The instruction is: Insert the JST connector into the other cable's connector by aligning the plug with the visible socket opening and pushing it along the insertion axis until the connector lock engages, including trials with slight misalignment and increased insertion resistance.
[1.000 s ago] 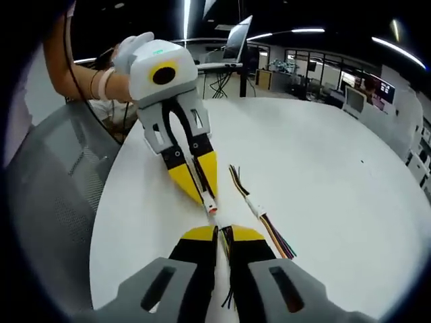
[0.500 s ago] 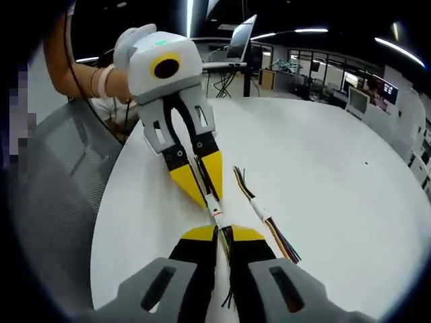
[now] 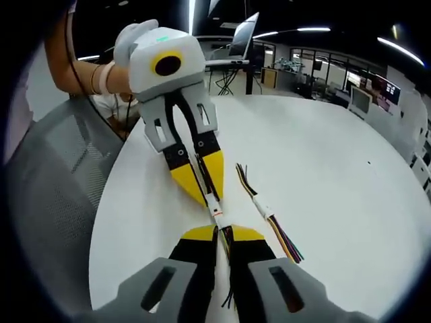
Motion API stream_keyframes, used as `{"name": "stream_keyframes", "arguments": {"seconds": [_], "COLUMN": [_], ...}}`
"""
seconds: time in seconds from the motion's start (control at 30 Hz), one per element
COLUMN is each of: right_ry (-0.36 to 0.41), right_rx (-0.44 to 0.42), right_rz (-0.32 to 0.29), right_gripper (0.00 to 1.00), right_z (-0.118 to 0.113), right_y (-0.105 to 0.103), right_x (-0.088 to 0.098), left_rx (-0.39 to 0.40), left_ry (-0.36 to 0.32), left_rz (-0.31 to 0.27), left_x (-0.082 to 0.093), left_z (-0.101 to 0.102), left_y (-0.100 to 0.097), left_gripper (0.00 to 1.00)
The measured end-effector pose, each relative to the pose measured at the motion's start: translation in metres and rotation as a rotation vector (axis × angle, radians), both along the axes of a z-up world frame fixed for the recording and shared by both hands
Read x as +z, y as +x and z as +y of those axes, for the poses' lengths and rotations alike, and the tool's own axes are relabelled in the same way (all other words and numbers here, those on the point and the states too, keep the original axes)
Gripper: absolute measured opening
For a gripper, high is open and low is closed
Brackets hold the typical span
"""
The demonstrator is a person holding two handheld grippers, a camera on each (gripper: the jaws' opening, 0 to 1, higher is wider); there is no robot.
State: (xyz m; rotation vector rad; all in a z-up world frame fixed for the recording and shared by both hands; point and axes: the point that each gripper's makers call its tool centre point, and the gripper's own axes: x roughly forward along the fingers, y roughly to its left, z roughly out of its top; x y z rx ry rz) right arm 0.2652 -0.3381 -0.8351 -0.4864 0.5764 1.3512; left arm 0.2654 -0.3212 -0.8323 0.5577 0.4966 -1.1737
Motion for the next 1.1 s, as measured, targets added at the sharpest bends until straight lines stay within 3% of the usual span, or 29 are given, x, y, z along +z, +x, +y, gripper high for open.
{"name": "stream_keyframes", "arguments": {"seconds": [1.1], "right_ry": [-0.013], "right_rx": [0.023], "right_rz": [0.008], "right_gripper": [0.02], "right_z": [0.0097], "right_y": [-0.0071], "right_x": [-0.0040], "left_rx": [-0.039], "left_ry": [0.073], "left_rz": [0.006], "left_x": [-0.0044], "left_z": [-0.0025], "left_y": [-0.0066], "left_gripper": [0.00]}}
